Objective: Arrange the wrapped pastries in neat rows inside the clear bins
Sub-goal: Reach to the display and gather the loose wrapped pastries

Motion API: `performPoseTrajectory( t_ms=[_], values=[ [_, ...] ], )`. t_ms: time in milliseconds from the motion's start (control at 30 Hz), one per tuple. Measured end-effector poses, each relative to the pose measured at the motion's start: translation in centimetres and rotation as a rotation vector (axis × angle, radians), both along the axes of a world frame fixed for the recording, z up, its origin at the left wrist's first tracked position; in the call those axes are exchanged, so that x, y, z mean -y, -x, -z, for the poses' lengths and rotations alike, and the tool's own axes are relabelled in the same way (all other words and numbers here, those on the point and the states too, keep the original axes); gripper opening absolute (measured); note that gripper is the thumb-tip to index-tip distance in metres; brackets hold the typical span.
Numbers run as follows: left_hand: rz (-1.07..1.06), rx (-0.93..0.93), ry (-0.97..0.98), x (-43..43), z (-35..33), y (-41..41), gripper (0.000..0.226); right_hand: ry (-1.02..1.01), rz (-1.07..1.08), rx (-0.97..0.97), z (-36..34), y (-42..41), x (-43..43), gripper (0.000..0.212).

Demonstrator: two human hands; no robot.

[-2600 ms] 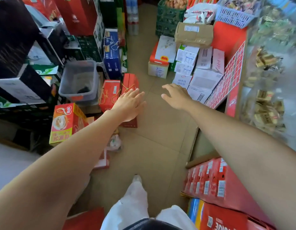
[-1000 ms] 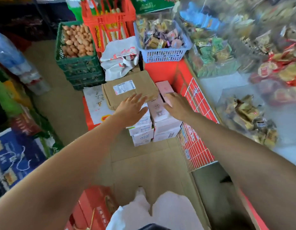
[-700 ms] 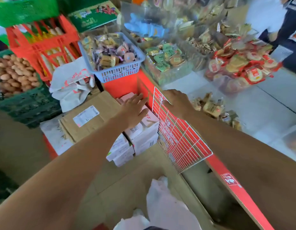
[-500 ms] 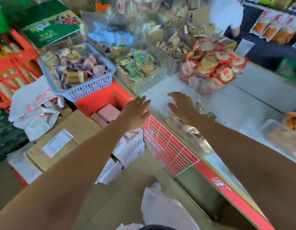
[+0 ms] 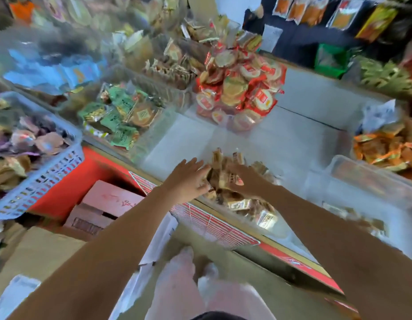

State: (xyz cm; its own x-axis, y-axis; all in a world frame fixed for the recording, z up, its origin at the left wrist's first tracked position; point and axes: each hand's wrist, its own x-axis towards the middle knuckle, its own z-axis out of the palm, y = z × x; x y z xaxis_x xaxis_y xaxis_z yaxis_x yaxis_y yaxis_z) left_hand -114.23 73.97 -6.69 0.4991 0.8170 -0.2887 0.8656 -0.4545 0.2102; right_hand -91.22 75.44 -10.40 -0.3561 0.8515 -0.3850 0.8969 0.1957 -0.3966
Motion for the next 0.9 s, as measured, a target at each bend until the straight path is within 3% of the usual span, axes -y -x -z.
performPoseTrajectory(
  t_ms=[333, 700, 900],
  values=[
    [0.274, 0.012, -0.032, -7.5, 2.0, -0.1, 0.073, 0.098, 0.249, -0.037, 1.6, -0.5, -1.0, 0.079],
    [0.398, -0.039, -0.174, -9.5, 4.3, -1.6, 0.066, 0.019, 0.34, -0.078, 1.7, -0.4, -1.2, 0.079],
    [0.536, -0.129, -0.17, -10.5, 4.3, -3.8, 0.084, -0.001, 0.309, -0.088, -0.9, 0.1, -1.3, 0.061]
  ],
)
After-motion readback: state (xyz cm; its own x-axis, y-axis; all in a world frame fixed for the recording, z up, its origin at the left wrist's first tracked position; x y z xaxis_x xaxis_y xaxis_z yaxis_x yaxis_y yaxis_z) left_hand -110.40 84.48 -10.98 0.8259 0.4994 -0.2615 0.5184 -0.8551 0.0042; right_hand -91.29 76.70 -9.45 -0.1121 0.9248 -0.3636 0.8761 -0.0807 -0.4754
